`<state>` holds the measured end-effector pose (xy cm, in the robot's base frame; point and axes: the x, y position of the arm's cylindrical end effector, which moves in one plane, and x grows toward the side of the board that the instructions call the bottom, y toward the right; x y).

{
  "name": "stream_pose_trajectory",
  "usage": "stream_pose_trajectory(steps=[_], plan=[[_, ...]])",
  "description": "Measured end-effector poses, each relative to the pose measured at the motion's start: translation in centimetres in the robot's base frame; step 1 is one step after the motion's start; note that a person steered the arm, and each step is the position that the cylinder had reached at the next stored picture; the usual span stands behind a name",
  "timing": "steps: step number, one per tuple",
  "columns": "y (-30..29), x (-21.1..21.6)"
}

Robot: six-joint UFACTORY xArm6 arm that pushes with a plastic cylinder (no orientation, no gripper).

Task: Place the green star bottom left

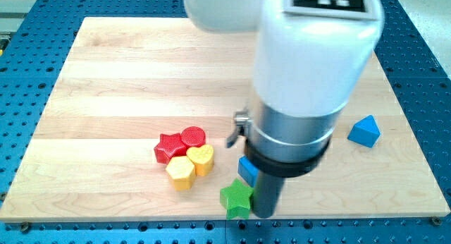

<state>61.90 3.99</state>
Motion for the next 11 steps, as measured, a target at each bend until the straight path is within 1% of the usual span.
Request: stream_pose_trajectory(steps=[2, 4, 5, 7, 8, 9, 10, 11], plan=[[-18.6, -0.1], [-22.4, -0.1], [-25.2, -0.2], [-30.4, -9.3], [-34.4, -8.5], [-34.4, -5.4], [-33.9, -0.4], [-29.7, -0.8]])
